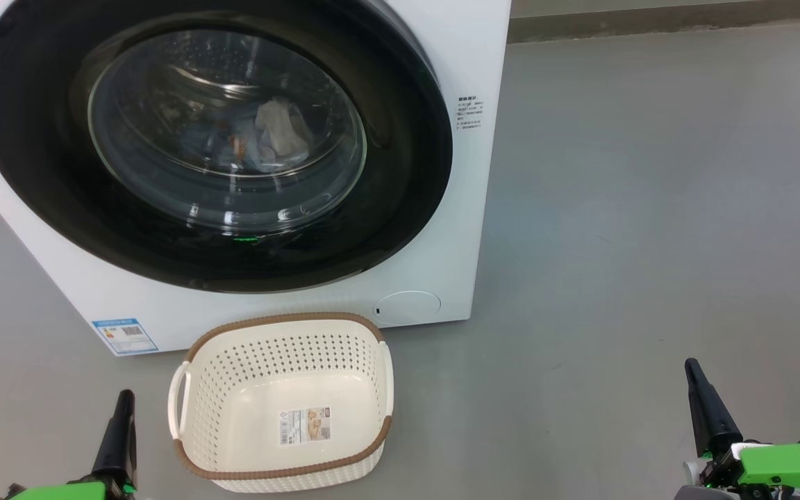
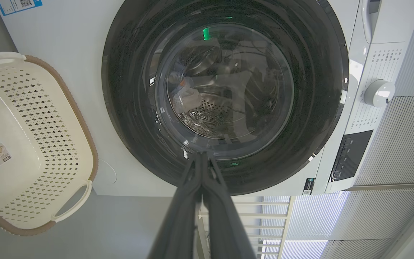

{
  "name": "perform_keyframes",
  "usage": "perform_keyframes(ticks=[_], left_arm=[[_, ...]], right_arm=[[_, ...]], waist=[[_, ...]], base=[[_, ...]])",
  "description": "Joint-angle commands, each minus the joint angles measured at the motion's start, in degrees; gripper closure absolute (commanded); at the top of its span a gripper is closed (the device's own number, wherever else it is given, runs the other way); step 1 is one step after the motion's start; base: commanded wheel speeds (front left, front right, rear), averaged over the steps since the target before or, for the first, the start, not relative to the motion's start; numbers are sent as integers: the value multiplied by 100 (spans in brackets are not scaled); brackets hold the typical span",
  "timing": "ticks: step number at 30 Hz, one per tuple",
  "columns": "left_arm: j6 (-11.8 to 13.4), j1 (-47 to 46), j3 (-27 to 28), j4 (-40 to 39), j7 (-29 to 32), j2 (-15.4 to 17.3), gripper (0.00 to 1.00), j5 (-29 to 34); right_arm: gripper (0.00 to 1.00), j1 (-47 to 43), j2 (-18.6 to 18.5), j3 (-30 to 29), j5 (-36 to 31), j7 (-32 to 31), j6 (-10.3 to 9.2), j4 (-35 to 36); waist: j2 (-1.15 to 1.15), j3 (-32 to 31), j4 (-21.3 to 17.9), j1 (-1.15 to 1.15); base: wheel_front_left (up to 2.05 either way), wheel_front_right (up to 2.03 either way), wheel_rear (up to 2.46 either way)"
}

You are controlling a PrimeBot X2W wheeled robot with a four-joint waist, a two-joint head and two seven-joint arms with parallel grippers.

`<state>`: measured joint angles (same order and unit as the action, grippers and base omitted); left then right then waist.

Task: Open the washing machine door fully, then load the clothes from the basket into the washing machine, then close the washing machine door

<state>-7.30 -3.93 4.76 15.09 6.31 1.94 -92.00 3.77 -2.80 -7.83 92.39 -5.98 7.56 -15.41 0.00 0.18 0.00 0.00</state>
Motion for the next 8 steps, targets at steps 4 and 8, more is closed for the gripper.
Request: perform_keyframes(ticks=[4,8], left_arm=[[-19,-226,182,-105,22,94,100,-12],[-19,-226,182,-105,22,94,100,-12]], right_arm=[[100,241,-19,140,-15,-43,-8,139],[100,241,-18,139,-16,-44,-8,139]], waist=[[0,0,0,0],[0,0,0,0]], base=[[0,0,0],[0,0,0]])
